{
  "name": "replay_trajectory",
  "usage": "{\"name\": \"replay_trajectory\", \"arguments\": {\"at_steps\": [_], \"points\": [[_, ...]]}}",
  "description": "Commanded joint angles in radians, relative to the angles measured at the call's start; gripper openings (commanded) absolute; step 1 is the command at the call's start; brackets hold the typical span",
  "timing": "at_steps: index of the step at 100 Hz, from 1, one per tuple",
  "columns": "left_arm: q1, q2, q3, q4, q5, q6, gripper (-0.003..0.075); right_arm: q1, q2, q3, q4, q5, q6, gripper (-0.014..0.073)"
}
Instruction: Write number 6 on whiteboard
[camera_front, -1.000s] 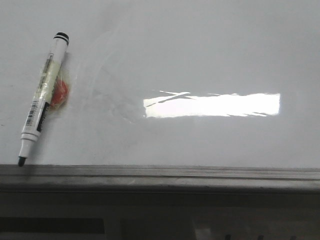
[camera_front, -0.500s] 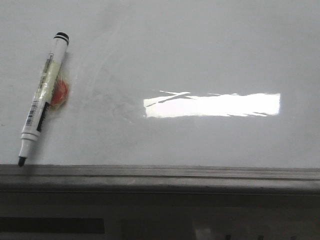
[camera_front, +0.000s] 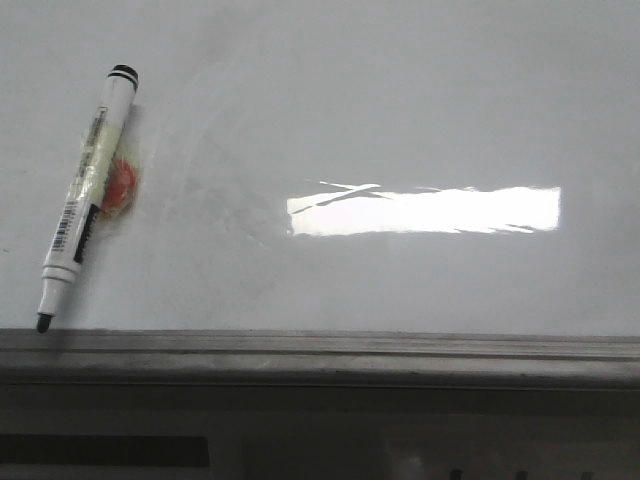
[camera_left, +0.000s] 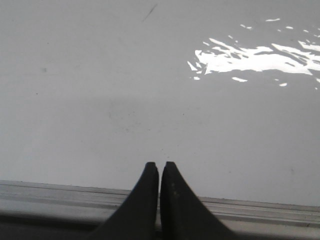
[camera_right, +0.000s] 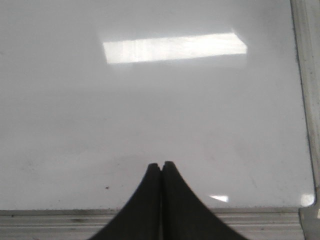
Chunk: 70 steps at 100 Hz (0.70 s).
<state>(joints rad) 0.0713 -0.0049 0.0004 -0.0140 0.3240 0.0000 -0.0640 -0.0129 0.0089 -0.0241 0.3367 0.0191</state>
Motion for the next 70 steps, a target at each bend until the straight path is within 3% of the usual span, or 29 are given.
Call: {"name": "replay_trajectory", "arguments": {"at_steps": [1,46,70], "points": [[0.003,-0.029,0.023,-0.008,-0.069,-0.01,-0.002,-0.005,-0.014,0.015,-0.008,-0.028,-0.009,-0.0064],[0.003,-0.029,0.023,-0.008,-0.091,-0.01,-0.002,-0.005,-0.014,0.015,-0.008,-0.028,-0.009,-0.0064],[0.003,-0.029,0.023,-0.107,-0.204,-0.01,-0.002,-0.005,-0.014,0.015,0.018,-0.149,-0.009,-0.0064]]}}
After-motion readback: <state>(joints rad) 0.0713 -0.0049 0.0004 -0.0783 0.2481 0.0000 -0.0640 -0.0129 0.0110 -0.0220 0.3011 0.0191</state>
